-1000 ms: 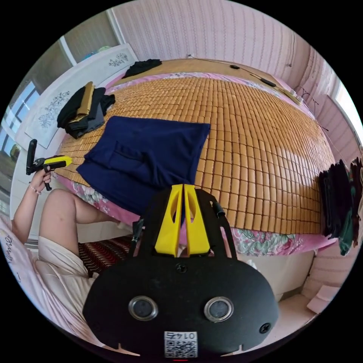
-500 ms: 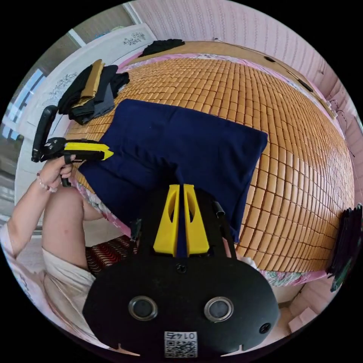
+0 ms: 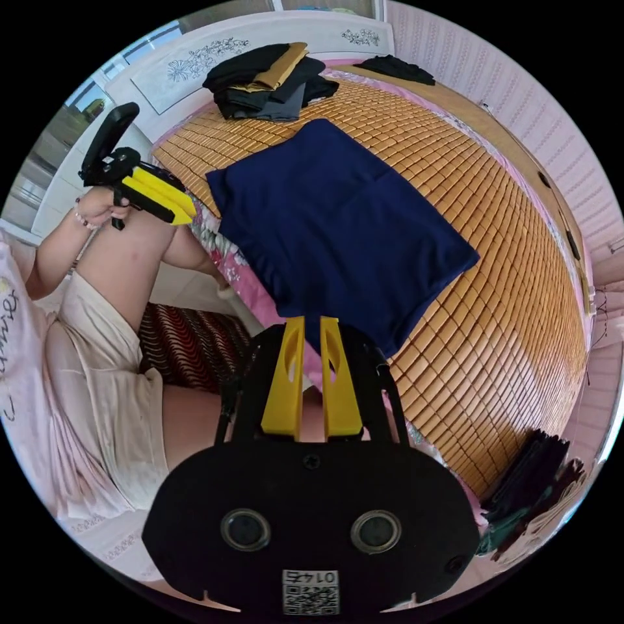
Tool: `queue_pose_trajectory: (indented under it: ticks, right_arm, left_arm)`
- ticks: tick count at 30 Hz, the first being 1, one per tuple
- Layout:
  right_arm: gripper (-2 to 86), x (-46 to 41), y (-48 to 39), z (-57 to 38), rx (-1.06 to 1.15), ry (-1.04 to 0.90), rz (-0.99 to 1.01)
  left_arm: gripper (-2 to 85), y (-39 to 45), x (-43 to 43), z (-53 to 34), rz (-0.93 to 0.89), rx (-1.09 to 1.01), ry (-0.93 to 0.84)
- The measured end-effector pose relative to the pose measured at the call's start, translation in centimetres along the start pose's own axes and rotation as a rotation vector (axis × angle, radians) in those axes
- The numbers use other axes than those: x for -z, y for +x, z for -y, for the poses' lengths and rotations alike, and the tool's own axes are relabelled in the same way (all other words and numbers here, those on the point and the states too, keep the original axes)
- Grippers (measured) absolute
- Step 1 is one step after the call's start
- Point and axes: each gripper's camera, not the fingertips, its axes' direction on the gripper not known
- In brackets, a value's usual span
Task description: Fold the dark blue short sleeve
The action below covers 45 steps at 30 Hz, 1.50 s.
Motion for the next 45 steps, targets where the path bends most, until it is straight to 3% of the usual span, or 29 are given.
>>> queue_pose_trajectory:
  ticks: [5,9,12,18,23,29,37,40,42,45]
  right_arm:
    - [-0.4,-0.8,-0.1,11.4,-0.018,-0.070,-0.020]
    - [-0.4,-2.9,-0.7,20.7,0.012,-0.124,-0.179]
    - [-0.5,-6.5,0.4,25.4,-0.023,-0.245,-0.184]
    - [-0.9,-7.9,2.0,30.1,0.040,-0.433,-0.068]
    - [-0.8,-7.9,4.1,32.5,-0.007,-0.387,-0.149]
    - [-0.8,-9.5,5.7,33.2,0.009,-0.480,-0.139]
    - [-0.7,-11.3,9.7,30.3,-0.143,-0.376,-0.123]
    - [-0.6,-9.0,10.9,26.3,-0.154,-0.248,-0.117]
    - [-0.6,-6.4,11.7,20.1,-0.185,-0.104,-0.073]
    - [-0.6,-5.2,12.1,9.6,-0.224,-0.049,-0.053]
  left_arm:
    - [-0.7,4.2,-4.5,2.4,0.113,-0.199,0.164]
    - [-0.9,4.9,-9.0,1.7,0.189,-0.194,0.114]
    - [-1.0,4.9,-11.4,0.8,0.291,-0.270,0.038]
    - [-1.0,4.5,-12.7,-1.3,0.230,-0.366,0.074]
    - [-1.0,4.2,-13.7,-2.4,0.193,-0.393,0.081]
    - [-1.0,3.3,-14.9,-3.1,0.129,-0.357,0.093]
    - [-1.0,3.1,-16.4,-4.3,0.108,-0.357,0.118]
    - [-1.0,2.9,-16.5,-4.8,0.093,-0.353,0.122]
    - [-1.0,3.1,-16.4,-5.1,0.111,-0.340,0.148]
    - [-0.9,3.9,-16.9,-5.4,0.141,-0.346,0.157]
